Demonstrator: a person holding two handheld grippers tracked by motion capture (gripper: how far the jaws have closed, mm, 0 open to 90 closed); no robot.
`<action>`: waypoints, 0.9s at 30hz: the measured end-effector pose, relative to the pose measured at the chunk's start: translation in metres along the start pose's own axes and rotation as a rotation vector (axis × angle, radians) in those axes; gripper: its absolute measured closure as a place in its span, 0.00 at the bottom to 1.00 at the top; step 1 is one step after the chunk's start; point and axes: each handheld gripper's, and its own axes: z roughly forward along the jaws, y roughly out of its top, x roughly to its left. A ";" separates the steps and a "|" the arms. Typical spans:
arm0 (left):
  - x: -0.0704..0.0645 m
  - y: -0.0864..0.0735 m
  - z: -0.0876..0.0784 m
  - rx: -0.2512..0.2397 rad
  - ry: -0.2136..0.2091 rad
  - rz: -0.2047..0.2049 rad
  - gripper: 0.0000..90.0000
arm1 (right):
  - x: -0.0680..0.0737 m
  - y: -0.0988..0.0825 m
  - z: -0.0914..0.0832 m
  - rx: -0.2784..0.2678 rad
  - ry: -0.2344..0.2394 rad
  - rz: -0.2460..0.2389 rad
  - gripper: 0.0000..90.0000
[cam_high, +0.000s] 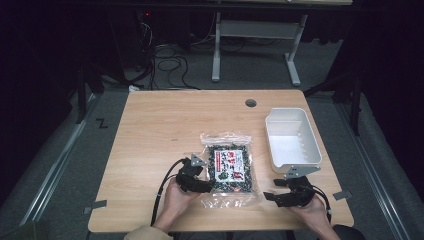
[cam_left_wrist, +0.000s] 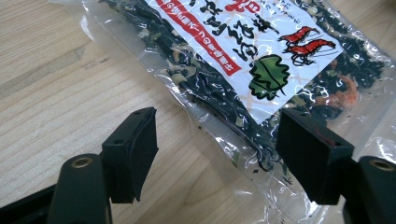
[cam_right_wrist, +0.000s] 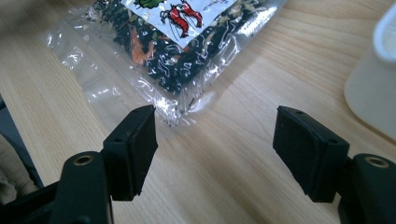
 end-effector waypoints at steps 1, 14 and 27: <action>0.000 0.000 0.001 0.000 0.002 0.003 0.33 | 0.002 0.005 0.003 0.010 -0.002 -0.003 0.34; -0.003 0.003 0.009 0.014 0.005 0.010 0.32 | 0.011 0.025 0.011 0.023 -0.023 -0.007 0.36; -0.003 0.002 0.012 0.045 0.038 0.014 0.32 | 0.008 0.037 0.011 0.012 -0.054 -0.006 0.37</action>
